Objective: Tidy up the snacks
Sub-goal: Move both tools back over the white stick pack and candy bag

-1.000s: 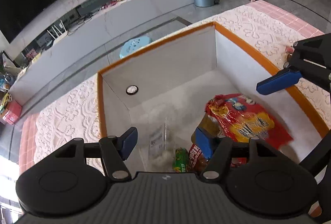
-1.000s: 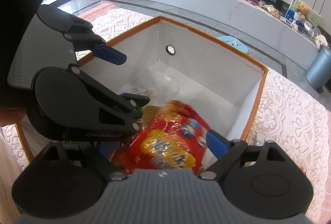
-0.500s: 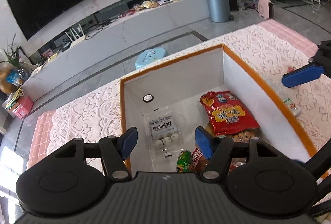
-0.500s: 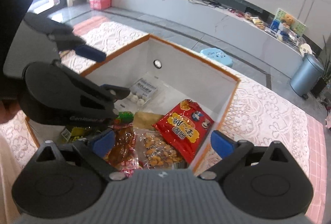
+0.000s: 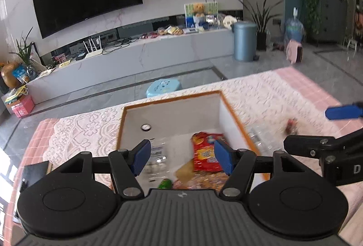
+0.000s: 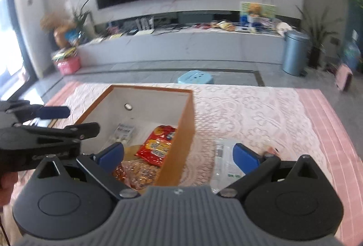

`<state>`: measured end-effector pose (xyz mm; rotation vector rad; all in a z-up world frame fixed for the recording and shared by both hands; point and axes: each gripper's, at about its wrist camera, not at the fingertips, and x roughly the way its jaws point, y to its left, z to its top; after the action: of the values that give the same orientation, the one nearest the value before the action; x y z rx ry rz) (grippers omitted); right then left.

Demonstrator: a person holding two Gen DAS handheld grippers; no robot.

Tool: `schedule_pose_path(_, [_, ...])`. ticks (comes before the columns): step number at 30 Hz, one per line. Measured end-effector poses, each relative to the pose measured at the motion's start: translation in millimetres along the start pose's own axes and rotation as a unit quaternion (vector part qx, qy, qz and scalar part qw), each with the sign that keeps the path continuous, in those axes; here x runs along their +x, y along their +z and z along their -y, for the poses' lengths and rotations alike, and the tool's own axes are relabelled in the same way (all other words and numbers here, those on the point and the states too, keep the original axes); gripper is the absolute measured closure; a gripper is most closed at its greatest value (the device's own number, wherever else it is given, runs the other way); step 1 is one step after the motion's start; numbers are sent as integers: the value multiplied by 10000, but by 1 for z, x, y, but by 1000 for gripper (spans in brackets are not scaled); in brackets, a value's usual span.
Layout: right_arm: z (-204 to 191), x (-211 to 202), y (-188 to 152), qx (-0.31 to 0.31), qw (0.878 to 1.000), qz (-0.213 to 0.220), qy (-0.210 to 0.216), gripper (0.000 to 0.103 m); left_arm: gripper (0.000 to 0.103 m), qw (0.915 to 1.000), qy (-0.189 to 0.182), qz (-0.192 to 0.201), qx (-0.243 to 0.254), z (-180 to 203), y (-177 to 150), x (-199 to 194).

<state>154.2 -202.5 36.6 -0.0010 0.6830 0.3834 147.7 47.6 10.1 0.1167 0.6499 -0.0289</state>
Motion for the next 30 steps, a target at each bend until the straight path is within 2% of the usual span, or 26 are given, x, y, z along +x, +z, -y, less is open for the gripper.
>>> schedule_pose_path(5, [24, -22, -14, 338, 9990, 182, -235, 4, 28, 9994, -155, 233, -216, 19, 0, -16])
schedule_pose_path(17, [73, -63, -52, 683, 9909, 712, -920, 4, 28, 9951, -849, 209, -467, 66, -7, -18])
schedule_pose_path(30, [110, -50, -83, 907, 9878, 631, -1101, 4, 28, 9965, -813, -171, -91, 109, -26, 9])
